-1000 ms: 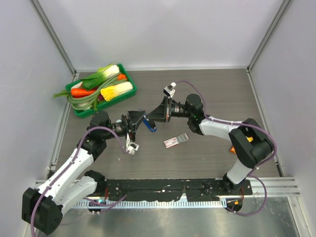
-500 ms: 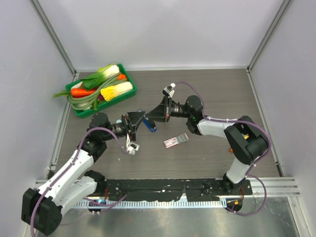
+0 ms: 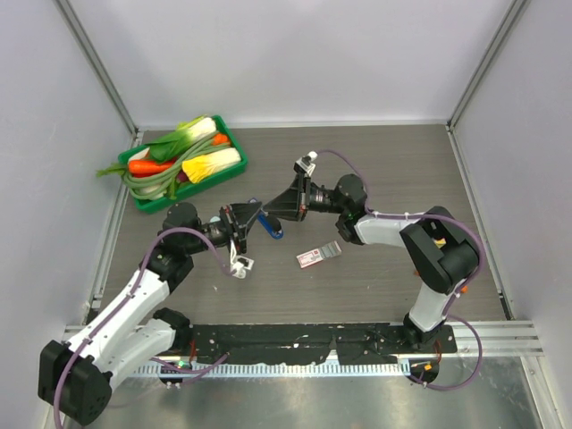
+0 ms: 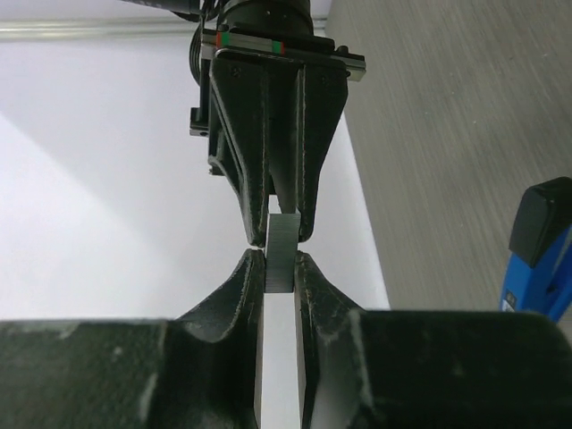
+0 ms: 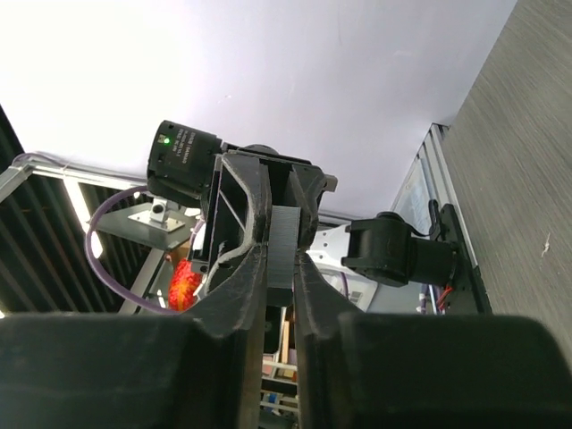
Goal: Unload the staples from the stapler
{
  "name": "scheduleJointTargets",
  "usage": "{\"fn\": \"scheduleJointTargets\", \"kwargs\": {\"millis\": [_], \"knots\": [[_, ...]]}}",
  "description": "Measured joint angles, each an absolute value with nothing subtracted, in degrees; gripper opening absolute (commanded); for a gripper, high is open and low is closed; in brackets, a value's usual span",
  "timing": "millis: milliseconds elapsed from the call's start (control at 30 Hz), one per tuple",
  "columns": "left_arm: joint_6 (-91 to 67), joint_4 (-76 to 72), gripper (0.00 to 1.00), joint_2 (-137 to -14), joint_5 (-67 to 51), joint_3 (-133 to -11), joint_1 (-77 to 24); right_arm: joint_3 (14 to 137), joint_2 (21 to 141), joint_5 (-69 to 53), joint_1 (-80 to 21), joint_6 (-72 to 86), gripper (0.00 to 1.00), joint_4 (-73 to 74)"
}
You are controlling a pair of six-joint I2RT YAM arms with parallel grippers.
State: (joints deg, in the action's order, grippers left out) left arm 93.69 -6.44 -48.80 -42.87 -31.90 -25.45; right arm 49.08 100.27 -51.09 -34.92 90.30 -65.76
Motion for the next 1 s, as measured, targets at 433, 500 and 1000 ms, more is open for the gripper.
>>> {"fn": "scheduleJointTargets", "kwargs": {"millis": [433, 500, 1000], "knots": [[69.19, 32.34, 0.15, -63.33, -35.94, -63.2, -25.82, 59.57, 80.97, -34.98, -29.5, 42.59, 0.62, -14.76], [64.62, 40.62, 0.18, -66.89, -36.16, -67.81, -25.82, 58.89, 75.81, -32.71, -29.95, 35.27, 0.62, -11.88], [40.16, 69.82, 0.23, -82.02, -46.92, -79.26, -25.93, 52.31, 67.94, -29.71, -41.3, 11.49, 0.52, -4.16]]}}
